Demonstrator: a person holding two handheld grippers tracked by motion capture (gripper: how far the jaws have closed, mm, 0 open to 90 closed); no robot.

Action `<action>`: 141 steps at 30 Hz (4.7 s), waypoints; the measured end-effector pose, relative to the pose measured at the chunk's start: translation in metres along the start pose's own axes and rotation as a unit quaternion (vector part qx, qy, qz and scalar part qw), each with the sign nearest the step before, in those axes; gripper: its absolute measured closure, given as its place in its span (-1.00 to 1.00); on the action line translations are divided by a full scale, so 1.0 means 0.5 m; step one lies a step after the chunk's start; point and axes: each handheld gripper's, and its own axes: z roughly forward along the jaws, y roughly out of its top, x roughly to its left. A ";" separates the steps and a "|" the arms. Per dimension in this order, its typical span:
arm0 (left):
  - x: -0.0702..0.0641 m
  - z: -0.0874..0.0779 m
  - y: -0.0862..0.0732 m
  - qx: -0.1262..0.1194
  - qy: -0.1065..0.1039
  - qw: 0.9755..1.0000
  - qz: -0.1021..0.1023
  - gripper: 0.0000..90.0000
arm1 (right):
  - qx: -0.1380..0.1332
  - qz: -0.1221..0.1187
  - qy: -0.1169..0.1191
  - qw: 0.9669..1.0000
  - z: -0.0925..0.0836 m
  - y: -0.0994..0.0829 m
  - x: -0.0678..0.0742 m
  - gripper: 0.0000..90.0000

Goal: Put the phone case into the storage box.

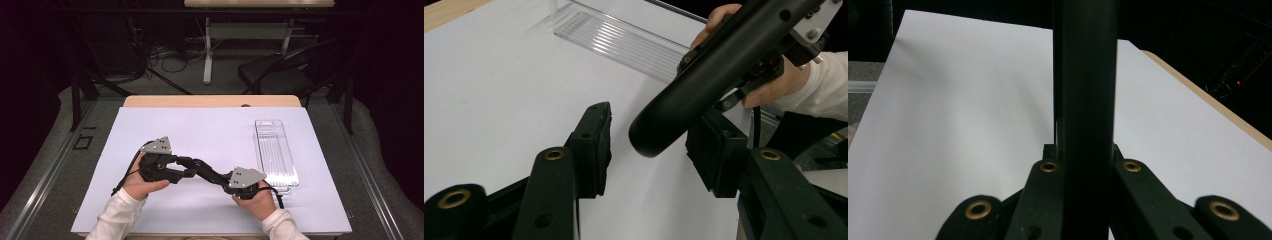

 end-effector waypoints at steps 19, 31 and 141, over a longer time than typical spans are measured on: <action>-0.003 -0.003 0.000 -0.008 -0.008 1.000 0.015 0.45 | 0.000 0.008 0.013 1.000 0.004 -0.002 0.000 0.94; 0.003 -0.003 -0.004 -0.011 -0.021 1.000 0.015 0.56 | 0.001 0.018 0.022 1.000 0.004 -0.003 -0.001 0.94; 0.054 -0.014 -0.019 0.035 0.001 0.991 -0.132 0.81 | 0.052 -0.043 -0.085 0.994 0.002 0.016 0.014 -0.04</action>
